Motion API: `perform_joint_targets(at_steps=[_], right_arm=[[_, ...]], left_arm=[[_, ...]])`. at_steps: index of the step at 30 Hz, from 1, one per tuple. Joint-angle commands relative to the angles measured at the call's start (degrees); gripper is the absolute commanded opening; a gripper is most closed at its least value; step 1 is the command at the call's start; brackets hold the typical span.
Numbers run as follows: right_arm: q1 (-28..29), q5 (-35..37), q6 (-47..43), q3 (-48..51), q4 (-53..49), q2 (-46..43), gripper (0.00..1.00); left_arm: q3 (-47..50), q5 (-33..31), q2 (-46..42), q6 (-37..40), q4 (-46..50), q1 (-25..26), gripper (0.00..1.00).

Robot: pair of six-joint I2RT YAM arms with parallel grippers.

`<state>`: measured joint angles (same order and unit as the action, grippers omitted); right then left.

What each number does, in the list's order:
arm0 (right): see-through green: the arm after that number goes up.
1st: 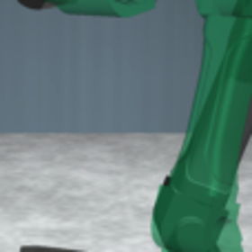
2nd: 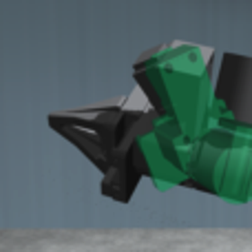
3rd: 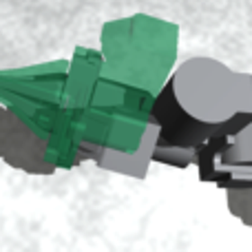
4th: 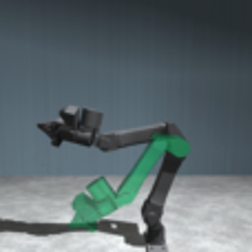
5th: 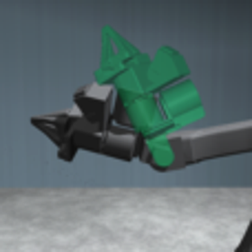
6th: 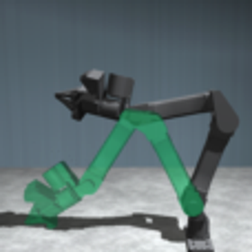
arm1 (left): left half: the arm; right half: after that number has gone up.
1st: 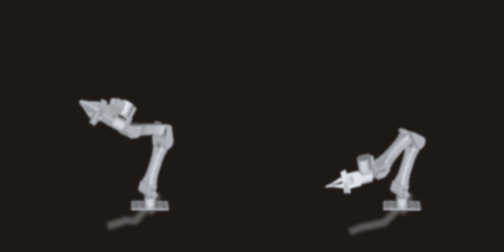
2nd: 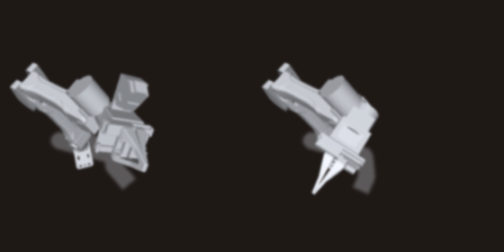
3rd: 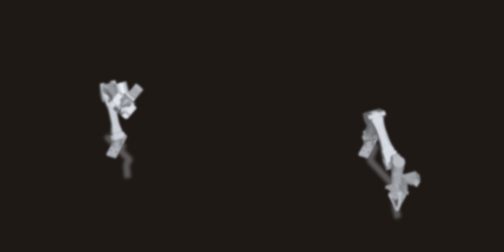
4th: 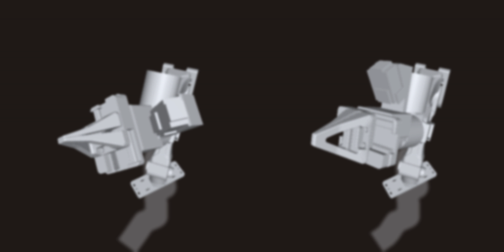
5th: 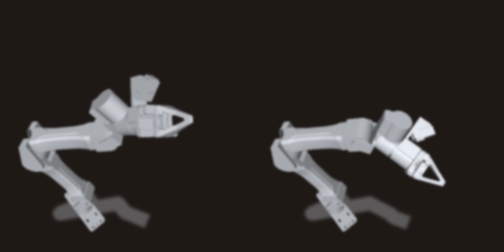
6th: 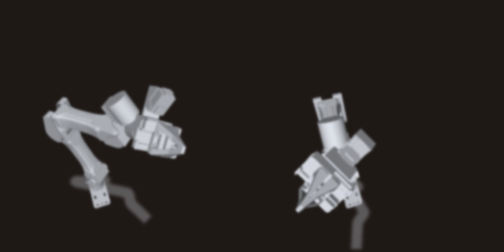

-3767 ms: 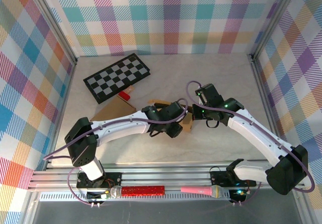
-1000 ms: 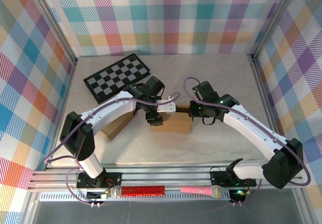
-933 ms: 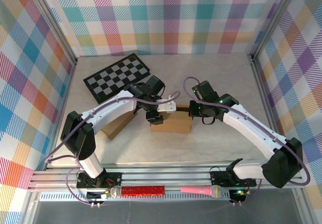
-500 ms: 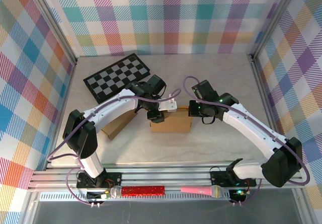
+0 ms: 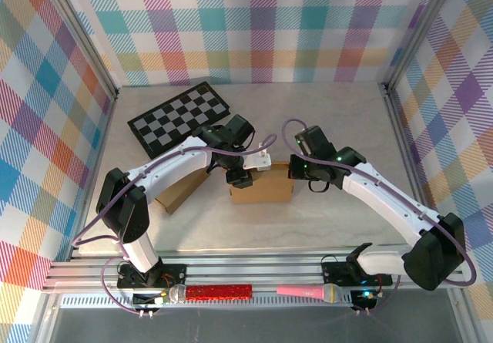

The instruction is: Fold the paper box

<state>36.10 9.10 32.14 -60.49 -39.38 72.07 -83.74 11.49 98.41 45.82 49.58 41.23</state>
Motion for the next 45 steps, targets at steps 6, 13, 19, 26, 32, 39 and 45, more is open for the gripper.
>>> perform_joint_targets(at_steps=[6, 13, 19, 26, 32, 39, 45], right_arm=[[2.52, -0.33, -3.36, 9.1, 6.25, -4.65, 0.0], [2.92, -0.49, -3.53, 11.07, 8.5, -5.36, 0.0], [3.28, -0.3, -3.35, 10.81, 8.16, -5.36, 0.0], [3.61, -0.05, -3.2, 10.13, 7.3, -5.32, 0.0], [3.83, 0.21, -2.95, 9.68, 6.94, -5.45, 0.0], [3.98, -0.05, -2.89, 9.31, 7.03, -5.14, 0.0], [3.99, -0.05, -2.8, 9.5, 6.44, -5.61, 0.0]], left_arm=[[0.95, 1.72, -2.32, -4.75, -2.49, 0.4, 0.57], [3.51, 1.34, -6.83, -10.16, -5.72, 0.36, 0.69], [6.58, 0.02, -10.8, -14.9, -9.73, 0.42, 0.74], [7.78, -3.37, -16.04, -25.21, -12.92, -0.25, 0.76], [7.76, -7.09, -20.39, -37.77, -4.1, -3.24, 0.61], [10.86, -10.31, -21.68, -34.48, 6.78, -5.61, 0.59], [9.87, -8.46, -19.33, -31.81, 6.49, -8.36, 0.61]])
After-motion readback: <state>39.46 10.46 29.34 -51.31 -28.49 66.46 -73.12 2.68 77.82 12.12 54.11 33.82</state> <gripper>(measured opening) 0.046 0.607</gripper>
